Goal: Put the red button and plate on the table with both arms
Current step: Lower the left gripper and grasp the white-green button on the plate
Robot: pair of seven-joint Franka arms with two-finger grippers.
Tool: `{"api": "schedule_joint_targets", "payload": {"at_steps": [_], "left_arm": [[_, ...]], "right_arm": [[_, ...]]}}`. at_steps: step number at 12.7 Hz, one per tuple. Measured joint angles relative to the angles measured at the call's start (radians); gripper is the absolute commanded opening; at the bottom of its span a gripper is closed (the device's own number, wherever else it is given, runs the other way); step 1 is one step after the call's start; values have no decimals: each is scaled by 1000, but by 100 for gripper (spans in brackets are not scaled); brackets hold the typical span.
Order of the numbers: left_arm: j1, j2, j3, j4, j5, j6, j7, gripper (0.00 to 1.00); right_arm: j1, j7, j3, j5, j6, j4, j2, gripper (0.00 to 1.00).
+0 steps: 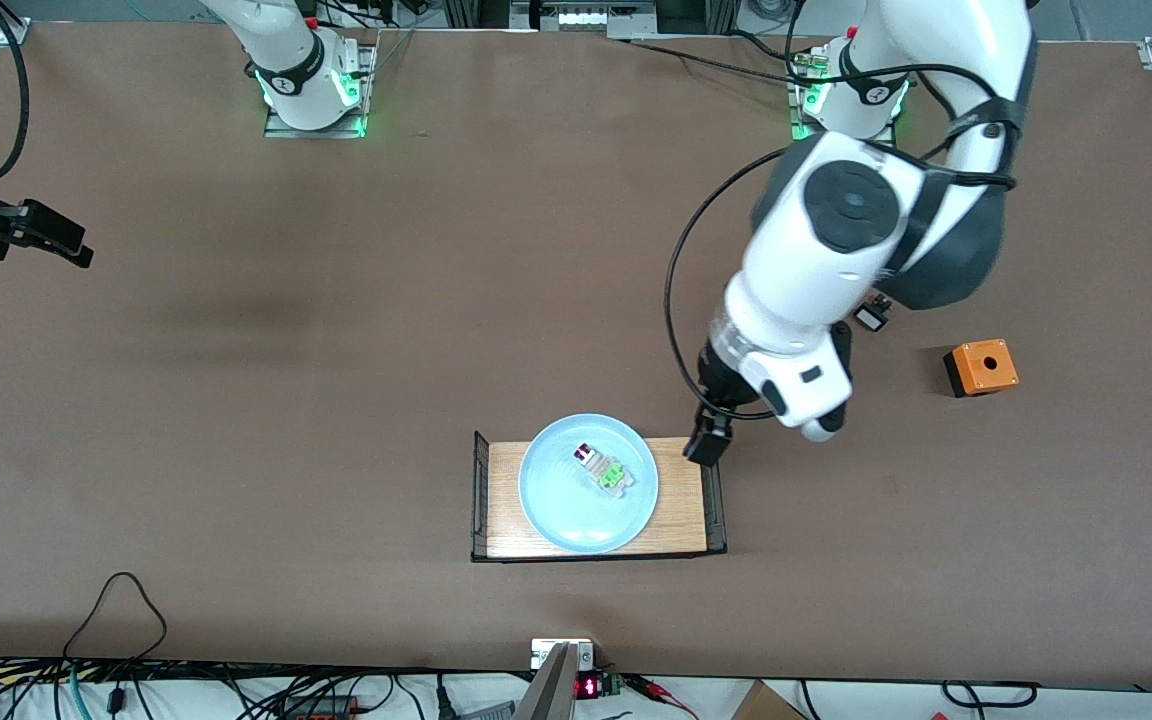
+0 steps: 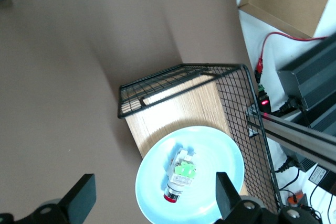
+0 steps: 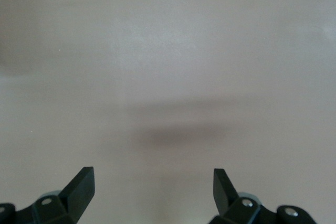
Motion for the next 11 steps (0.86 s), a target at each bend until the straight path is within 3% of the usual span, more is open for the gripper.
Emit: {"api": "schedule_joint_targets", "payload": {"at_steps": [6,11], "left_arm": [[-126,77,1,5,332,24,29,100],[-156,117,3,8,421,29,35,100]], "right_arm": [[0,0,0,0,0,0,0,100],[-2,0,-1,0,0,-1,0,100]]}}
